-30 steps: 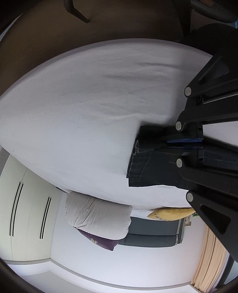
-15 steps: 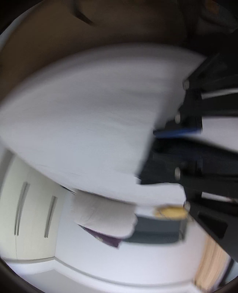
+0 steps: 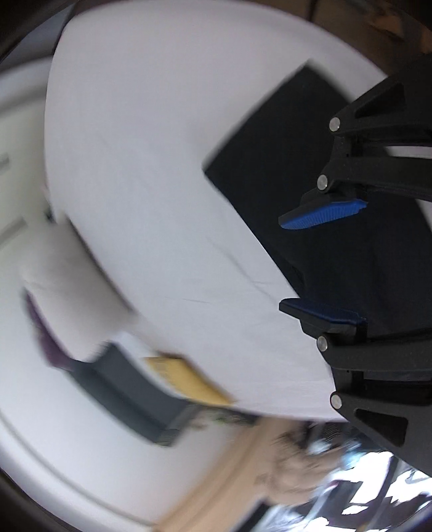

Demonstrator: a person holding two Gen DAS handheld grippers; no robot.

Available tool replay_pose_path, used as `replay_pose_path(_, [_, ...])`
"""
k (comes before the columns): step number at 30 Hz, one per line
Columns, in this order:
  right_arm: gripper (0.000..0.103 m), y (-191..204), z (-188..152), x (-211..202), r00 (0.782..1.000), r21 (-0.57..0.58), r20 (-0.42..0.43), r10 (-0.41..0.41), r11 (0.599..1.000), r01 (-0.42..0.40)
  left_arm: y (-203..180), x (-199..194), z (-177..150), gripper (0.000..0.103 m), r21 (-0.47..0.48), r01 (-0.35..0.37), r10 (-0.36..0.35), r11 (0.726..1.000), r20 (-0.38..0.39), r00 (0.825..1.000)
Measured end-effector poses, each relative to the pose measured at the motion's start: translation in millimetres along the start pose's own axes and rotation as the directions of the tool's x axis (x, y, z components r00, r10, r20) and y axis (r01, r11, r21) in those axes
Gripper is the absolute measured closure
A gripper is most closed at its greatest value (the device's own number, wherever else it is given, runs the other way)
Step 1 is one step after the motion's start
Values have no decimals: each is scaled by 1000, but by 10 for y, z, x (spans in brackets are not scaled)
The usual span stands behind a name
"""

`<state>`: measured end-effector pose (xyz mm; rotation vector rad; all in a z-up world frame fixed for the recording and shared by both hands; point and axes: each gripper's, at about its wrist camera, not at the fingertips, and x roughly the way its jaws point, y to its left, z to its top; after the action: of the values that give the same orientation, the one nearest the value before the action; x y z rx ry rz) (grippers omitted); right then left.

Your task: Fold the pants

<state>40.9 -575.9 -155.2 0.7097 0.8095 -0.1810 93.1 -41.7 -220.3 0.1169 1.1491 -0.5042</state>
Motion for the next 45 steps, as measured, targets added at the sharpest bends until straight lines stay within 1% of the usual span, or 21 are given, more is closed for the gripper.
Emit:
replay_pose_path(3, [61,434,-2,441,986,-244,-81,-146,962,122,-17,-2,-1,78,1,-8,8,1000,2,1000])
replay_pose_path(5, [63,648,-71,675,962,-403,-80,-261,891,208,-27,5,-3,78,3,-10,10,1000,4,1000])
replay_pose_path(7, [80,707,-112,836,935,-479,-95,-342,839,259,-28,1,-2,78,7,-8,8,1000,4,1000])
replay_pose_path(9, [92,721,-143,933,922,-509,-139,-360,825,246,-20,11,-5,78,6,-2,2,1000,5,1000])
replay_pose_path(11, [92,730,-212,1029,912,-532,-198,-360,821,209,-14,17,5,78,1,2,-2,1000,8,1000])
replay_pose_path(14, [95,684,-304,1347,865,-579,-269,-425,788,207,9,7,-8,78,2,3,-3,1000,11,1000])
replay_pose_path(16, [103,552,-226,1493,876,-552,-243,-416,802,228,17,2,-14,78,1,3,-3,1000,11,1000])
replay_pose_path(18, [103,281,15,1537,917,-399,-192,-350,882,252,18,-1,-17,78,4,1,-2,1000,10,1000])
replay_pose_path(20, [103,81,223,1469,920,-285,-105,-377,898,335,6,-3,-15,78,8,-2,2,1000,9,1000])
replay_pose_path(21, [95,67,294,1372,909,-276,-35,-416,878,391,-1,-4,-14,78,10,-3,3,1000,8,1000])
replay_pose_path(23, [79,88,366,1123,927,-268,49,-371,889,370,-9,2,-15,78,6,-2,2,1000,11,1000])
replay_pose_path(25, [42,135,368,942,953,-304,64,-295,904,300,-16,6,-16,78,5,-4,4,1000,14,1000])
replay_pose_path(27, [41,240,282,866,973,-431,29,-229,876,218,-23,4,-20,77,9,-6,6,1000,16,1000])
replay_pose_path(30, [41,420,144,957,960,-602,-8,-279,768,218,-30,1,-22,78,5,-6,5,1000,15,1000])
replay_pose_path(33, [59,603,71,1205,960,-631,-157,-233,771,84,-42,5,-27,77,10,-12,12,1000,14,1000])
replay_pose_path(35, [59,654,-12,1391,944,-638,-205,-257,767,70,-50,5,-26,77,11,-12,12,1000,15,1000])
replay_pose_path(37, [59,524,15,1593,920,-624,-175,-350,763,171,-52,3,-32,77,16,-10,10,1000,21,1000])
replay_pose_path(39, [60,245,240,1561,912,-490,-81,-401,813,314,-47,-5,-43,77,15,-5,5,1000,26,1000])
replay_pose_path(41, [61,-25,432,1318,858,-310,-5,-514,816,487,-42,-15,-54,77,10,-4,3,1000,28,1000])
replay_pose_path(42, [60,-96,467,1150,862,-243,-2,-507,836,491,-39,-19,-63,77,7,-4,4,1000,31,1000])
replay_pose_path(45, [60,23,344,650,964,-186,-13,-264,948,257,-45,-40,-85,77,5,-8,8,1000,36,999])
